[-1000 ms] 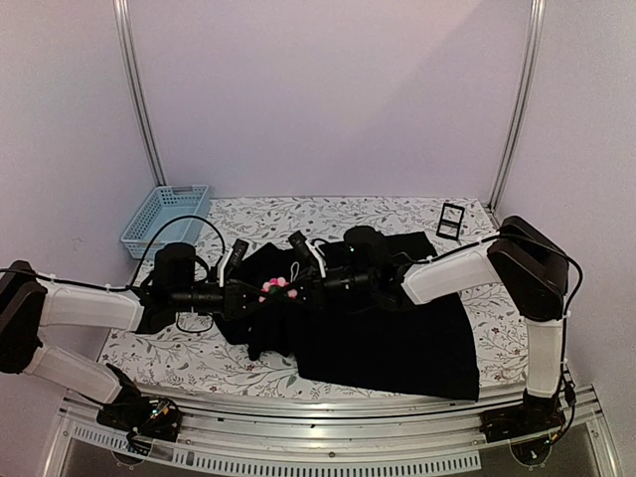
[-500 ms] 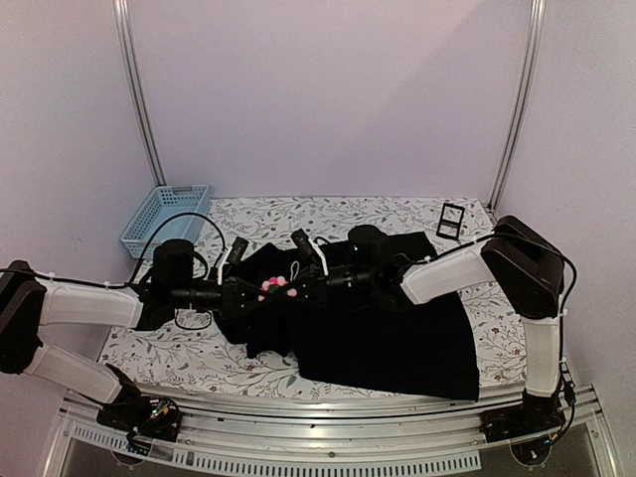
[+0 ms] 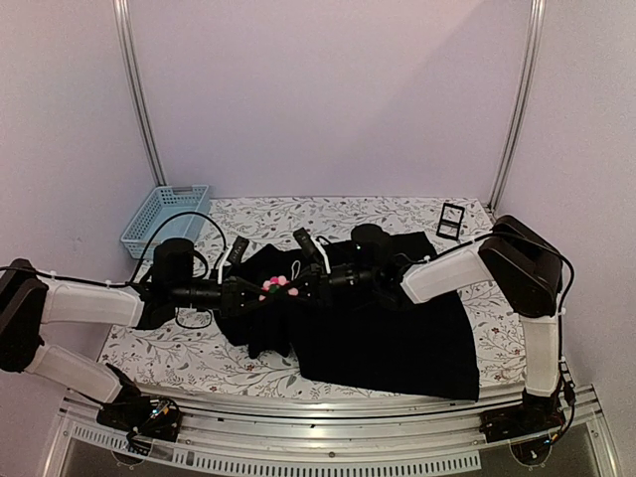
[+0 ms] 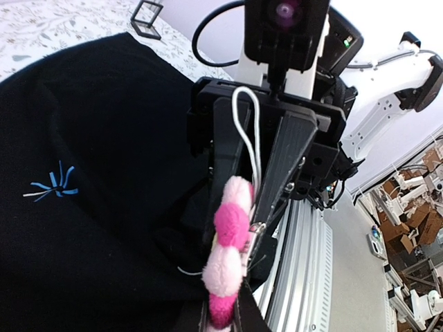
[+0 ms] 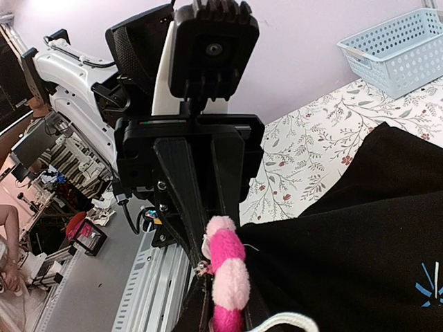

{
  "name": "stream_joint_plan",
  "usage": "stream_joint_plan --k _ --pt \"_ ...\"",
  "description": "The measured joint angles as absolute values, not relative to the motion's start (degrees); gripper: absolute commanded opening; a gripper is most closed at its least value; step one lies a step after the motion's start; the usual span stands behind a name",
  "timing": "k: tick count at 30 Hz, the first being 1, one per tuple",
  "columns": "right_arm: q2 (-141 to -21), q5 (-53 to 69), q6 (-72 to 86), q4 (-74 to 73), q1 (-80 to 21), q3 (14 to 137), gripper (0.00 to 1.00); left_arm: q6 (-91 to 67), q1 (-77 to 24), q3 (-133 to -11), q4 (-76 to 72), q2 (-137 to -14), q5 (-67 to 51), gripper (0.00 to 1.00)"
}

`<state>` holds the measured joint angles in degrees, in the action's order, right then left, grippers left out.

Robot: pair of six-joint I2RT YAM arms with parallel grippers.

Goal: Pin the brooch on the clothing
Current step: Pin the flattened clothing at the center of the board.

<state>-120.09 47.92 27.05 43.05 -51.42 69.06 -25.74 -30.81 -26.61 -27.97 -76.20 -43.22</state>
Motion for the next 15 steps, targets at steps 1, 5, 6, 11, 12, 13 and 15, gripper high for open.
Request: stream_joint_plan --k 1,5,6,11,12,13,15 --pt "-120.14 48.25 27.40 43.29 -51.37 69.06 0.00 -25.74 -30.81 -26.61 -28.05 -76.20 -43.42 0.15" --pt "-120.66 49.50 29.45 45.74 -51.18 69.06 0.00 -26.11 -30.79 -26.00 -30.35 -76.20 -44.10 0.29" --pt "-120.92 49.87 30.04 46.61 -51.13 69.08 0.00 -26.22 -30.76 -25.69 -31.33 -76.25 -44.27 0.31" --pt "-122.02 51.18 32.84 48.53 -50.96 69.17 0.00 -26.98 -30.74 -24.32 -37.52 -78.08 -44.56 0.20" --pt "-122.08 51.20 33.17 48.53 -50.96 69.17 0.00 -27.27 -30.74 -24.18 -38.33 -78.52 -44.62 0.20" --pt "-122.10 51.22 33.45 48.56 -50.92 69.17 0.00 -27.20 -30.76 -24.03 -39.24 -78.94 -44.60 0.19" --pt "-122.10 51.42 33.93 48.73 -50.87 69.17 0.00 -27.42 -30.79 -23.94 -40.45 -79.33 -44.62 0.17"
